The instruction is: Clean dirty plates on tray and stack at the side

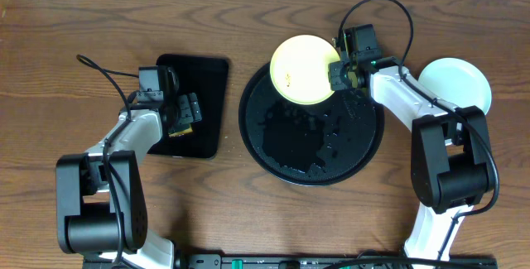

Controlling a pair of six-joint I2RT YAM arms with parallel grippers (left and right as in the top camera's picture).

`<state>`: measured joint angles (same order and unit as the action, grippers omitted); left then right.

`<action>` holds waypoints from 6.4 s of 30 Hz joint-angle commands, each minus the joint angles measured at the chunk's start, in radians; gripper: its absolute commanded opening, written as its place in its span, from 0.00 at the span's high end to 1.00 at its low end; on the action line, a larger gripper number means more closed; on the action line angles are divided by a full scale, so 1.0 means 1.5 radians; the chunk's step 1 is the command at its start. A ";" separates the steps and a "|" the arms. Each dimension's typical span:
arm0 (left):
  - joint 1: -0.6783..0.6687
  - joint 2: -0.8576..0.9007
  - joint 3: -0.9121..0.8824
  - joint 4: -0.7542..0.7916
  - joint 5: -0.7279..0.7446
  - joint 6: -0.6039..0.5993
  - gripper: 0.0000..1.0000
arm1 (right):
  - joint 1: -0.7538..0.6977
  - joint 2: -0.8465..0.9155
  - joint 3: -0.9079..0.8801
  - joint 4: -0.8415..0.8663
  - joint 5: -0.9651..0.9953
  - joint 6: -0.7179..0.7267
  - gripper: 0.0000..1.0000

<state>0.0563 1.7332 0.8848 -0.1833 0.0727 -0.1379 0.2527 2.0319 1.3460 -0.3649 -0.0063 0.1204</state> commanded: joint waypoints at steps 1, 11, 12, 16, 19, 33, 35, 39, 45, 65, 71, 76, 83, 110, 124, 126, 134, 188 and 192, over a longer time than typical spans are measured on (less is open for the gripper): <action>0.003 0.002 0.002 -0.002 -0.001 -0.002 0.10 | 0.006 0.004 -0.005 -0.014 0.004 0.017 0.99; 0.003 0.002 0.002 -0.002 -0.001 -0.002 0.09 | 0.006 -0.071 -0.005 -0.218 -0.019 0.030 0.99; 0.003 0.002 0.002 -0.002 -0.001 -0.002 0.09 | 0.006 -0.077 -0.005 -0.241 -0.032 0.030 0.99; 0.003 0.002 0.002 -0.002 -0.001 -0.002 0.09 | 0.006 -0.093 -0.005 -0.286 -0.058 0.012 0.91; 0.003 0.002 0.002 -0.002 -0.001 -0.002 0.09 | 0.002 -0.096 -0.005 -0.243 -0.059 -0.037 0.83; 0.003 0.002 0.002 -0.002 -0.001 -0.002 0.09 | 0.001 -0.020 -0.006 -0.125 -0.029 -0.111 0.72; 0.003 0.002 0.002 -0.002 -0.001 -0.002 0.09 | 0.002 -0.010 -0.006 -0.123 -0.032 -0.111 0.78; 0.003 0.002 0.002 -0.002 -0.001 -0.002 0.09 | 0.002 -0.014 -0.006 -0.121 -0.031 -0.111 0.91; 0.003 0.002 0.002 -0.002 -0.001 -0.002 0.09 | 0.002 -0.075 0.007 -0.209 -0.032 -0.041 0.99; 0.003 0.002 0.002 -0.002 -0.001 -0.002 0.09 | 0.006 -0.179 -0.152 -0.205 -0.073 0.411 0.99; 0.003 0.002 0.002 -0.002 -0.001 -0.002 0.09 | -0.011 -0.187 -0.111 -0.218 -0.139 -0.005 0.53; 0.003 0.002 0.002 -0.002 -0.001 -0.002 0.09 | -0.022 -0.183 -0.079 -0.145 -0.102 -0.175 0.49; 0.003 0.002 0.002 -0.002 -0.001 -0.002 0.09 | -0.021 -0.095 -0.080 -0.027 -0.093 -0.241 0.49; 0.003 0.002 0.002 -0.002 -0.001 -0.002 0.09 | -0.038 -0.202 -0.067 -0.153 -0.093 -0.015 0.99; 0.003 0.002 0.002 -0.002 -0.001 -0.002 0.09 | -0.063 -0.196 -0.229 -0.033 -0.086 0.284 0.99; 0.003 0.002 0.002 -0.002 -0.001 -0.002 0.09 | -0.063 -0.196 -0.249 -0.020 -0.086 0.282 0.96; 0.003 0.002 0.002 -0.002 -0.001 -0.002 0.09 | -0.070 -0.210 -0.223 -0.005 -0.111 0.099 0.65; 0.002 0.045 -0.003 -0.074 0.017 -0.024 0.77 | -0.051 -0.103 -0.218 0.062 -0.089 0.004 0.94; 0.003 0.045 -0.003 -0.040 0.016 -0.024 0.24 | -0.050 -0.103 -0.218 0.062 -0.089 0.004 0.95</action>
<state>0.0570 1.7451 0.8986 -0.2695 0.0929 -0.1627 0.1612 1.8580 1.0195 -0.2680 -0.1360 0.1318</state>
